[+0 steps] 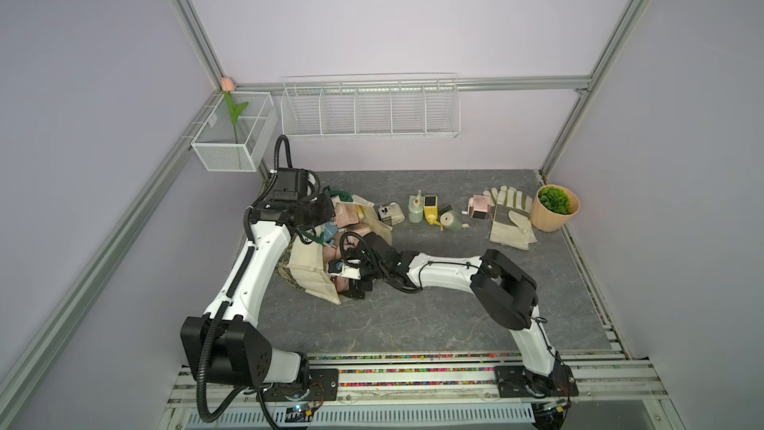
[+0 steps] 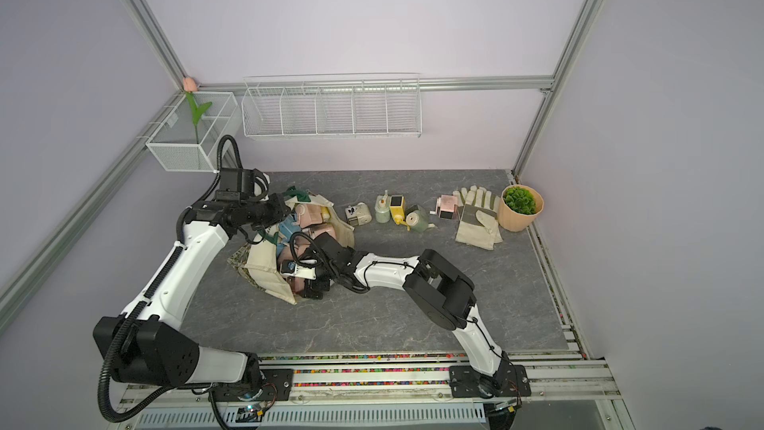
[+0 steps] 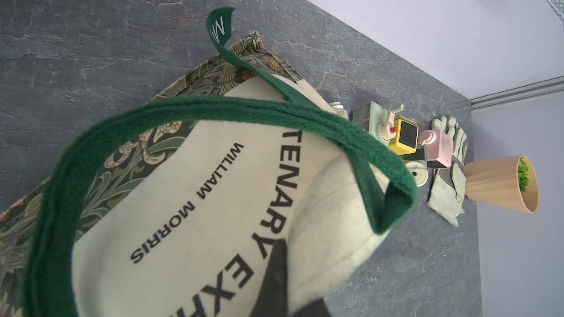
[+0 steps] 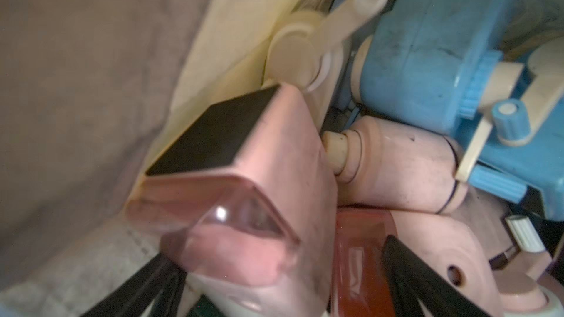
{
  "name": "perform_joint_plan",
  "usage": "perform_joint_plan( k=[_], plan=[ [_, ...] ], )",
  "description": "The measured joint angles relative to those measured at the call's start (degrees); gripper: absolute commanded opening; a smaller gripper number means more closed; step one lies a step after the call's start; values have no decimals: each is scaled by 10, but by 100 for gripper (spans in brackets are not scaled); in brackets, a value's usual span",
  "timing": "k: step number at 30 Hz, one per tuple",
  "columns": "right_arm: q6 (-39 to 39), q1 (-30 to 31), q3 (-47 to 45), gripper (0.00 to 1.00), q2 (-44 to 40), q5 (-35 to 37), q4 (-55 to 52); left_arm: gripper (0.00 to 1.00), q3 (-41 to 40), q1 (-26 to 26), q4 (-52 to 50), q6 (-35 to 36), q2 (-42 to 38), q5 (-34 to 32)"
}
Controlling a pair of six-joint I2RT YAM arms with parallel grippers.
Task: Take out the pencil sharpeners from the tote bags
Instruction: Pick up the pencil sharpener from the canvas bag.
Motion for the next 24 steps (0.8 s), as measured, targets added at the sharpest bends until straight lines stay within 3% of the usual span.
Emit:
perform_joint_plan(
  k=[6, 10, 13, 15, 24],
  plan=[
    [0, 4, 0, 96, 4, 18, 34, 0, -2, 0, 0, 0, 0, 2],
    [0, 5, 0, 87, 4, 25, 46, 0, -11, -1, 9, 0, -1, 3],
    [7, 7, -1, 72, 9, 24, 56, 0, -14, -1, 12, 1, -3, 4],
    [11, 9, -1, 68, 15, 21, 60, 0, -14, 0, 12, 2, -3, 4],
    [26, 9, 3, 57, 29, 8, 71, 0, -14, -1, 12, 5, -3, 1]
  ],
)
